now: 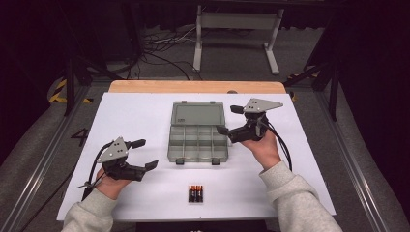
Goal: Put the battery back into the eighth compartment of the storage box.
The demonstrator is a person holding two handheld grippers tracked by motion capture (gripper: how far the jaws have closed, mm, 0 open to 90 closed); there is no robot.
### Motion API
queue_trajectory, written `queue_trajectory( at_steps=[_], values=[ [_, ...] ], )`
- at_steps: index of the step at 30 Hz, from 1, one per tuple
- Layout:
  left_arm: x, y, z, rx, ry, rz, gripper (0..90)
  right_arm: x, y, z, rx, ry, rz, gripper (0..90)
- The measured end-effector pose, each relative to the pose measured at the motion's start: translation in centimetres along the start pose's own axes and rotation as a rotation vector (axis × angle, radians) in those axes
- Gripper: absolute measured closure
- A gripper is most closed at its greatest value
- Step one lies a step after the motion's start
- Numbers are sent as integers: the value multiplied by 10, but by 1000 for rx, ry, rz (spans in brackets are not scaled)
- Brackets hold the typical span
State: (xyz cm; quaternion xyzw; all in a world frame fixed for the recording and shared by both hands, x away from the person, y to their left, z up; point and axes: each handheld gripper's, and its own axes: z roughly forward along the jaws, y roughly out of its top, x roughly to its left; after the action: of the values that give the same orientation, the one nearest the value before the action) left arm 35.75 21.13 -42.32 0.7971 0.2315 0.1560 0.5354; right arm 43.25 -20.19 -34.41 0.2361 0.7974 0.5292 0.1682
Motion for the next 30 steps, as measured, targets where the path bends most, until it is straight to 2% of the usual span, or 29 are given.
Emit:
queue_trajectory(
  at_steps=[5, 9, 14, 20, 27, 28, 30],
  values=[
    [2, -2, -5, -13, 5, -29, 59, 14, 6, -7, 12, 40, -53, 26],
    [2, -1, -8, -38, 13, -28, 36, 24, 9, -10, 29, 65, -83, 5],
    [1, -1, -9, -43, 5, -32, 24, 36, 11, -16, 10, 147, -97, 4],
    [3, -1, -9, -35, 9, -52, 15, 51, 9, -20, -8, 211, -121, 4],
    [4, -1, -12, -42, 13, -48, 17, 59, 5, -19, -2, 249, -145, 5],
    [4, -1, -12, -43, 12, -48, 18, 62, 5, -18, 20, 256, -164, 8],
    [3, -1, -13, -40, 11, -51, 18, 63, 4, -17, 28, 265, -173, 11]
  ],
)
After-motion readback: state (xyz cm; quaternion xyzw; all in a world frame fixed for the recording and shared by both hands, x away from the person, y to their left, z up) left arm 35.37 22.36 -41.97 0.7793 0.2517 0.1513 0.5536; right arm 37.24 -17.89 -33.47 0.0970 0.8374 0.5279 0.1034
